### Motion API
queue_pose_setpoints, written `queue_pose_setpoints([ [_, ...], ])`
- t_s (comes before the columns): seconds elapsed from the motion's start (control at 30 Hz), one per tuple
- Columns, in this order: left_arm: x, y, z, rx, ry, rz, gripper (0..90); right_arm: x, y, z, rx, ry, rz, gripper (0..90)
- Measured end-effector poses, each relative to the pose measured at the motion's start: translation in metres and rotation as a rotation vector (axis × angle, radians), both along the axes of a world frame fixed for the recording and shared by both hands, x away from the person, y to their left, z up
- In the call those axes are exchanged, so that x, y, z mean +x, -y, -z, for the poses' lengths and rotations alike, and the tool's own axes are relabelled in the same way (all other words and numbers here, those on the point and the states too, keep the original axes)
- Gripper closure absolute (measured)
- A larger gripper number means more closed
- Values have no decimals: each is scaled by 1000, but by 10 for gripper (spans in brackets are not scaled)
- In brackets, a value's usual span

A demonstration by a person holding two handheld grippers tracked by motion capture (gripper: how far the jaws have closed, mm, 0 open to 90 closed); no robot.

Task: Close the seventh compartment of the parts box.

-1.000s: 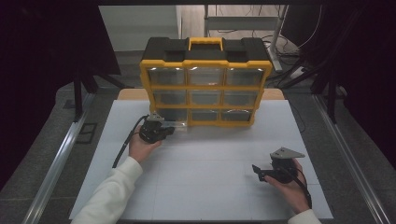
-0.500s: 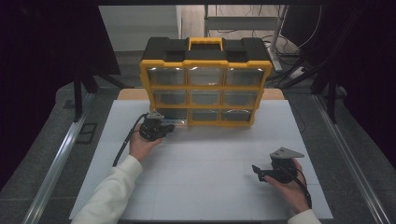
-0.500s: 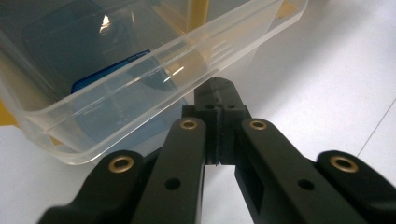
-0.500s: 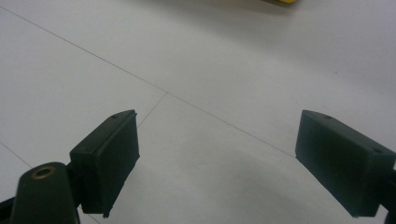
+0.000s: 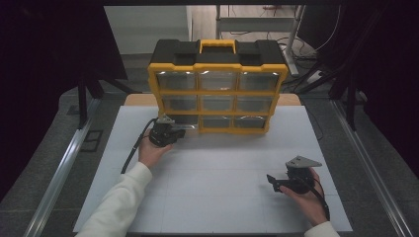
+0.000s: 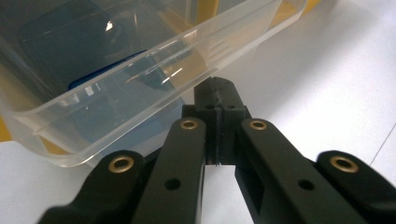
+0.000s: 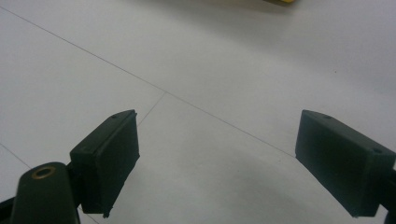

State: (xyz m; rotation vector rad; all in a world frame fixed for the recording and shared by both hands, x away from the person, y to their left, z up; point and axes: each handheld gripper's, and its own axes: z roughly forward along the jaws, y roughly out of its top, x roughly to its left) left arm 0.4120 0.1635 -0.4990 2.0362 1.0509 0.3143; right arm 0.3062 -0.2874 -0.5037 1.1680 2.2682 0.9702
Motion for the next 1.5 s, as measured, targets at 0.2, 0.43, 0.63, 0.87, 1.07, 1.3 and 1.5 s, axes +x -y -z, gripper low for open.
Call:
queue_pose_setpoints([
  [0.2,3,0,1,0,-1,1,900,0,0,0,0,0,0,141],
  [0.43,8,1,2,-4,8,-7,900,0,0,0,1,1,-1,141],
  [0.63,12,1,2,-5,11,-12,900,0,0,0,0,0,-1,141],
  [0.87,16,1,2,-12,15,-20,900,1,0,0,-2,-3,2,141],
  [1.07,19,1,3,-20,21,-28,900,0,0,0,0,-1,2,142],
  [1.3,23,0,3,-24,23,-36,900,1,0,0,0,-1,1,142],
  [1.5,28,1,3,-28,33,-37,900,1,0,0,1,-1,2,142],
])
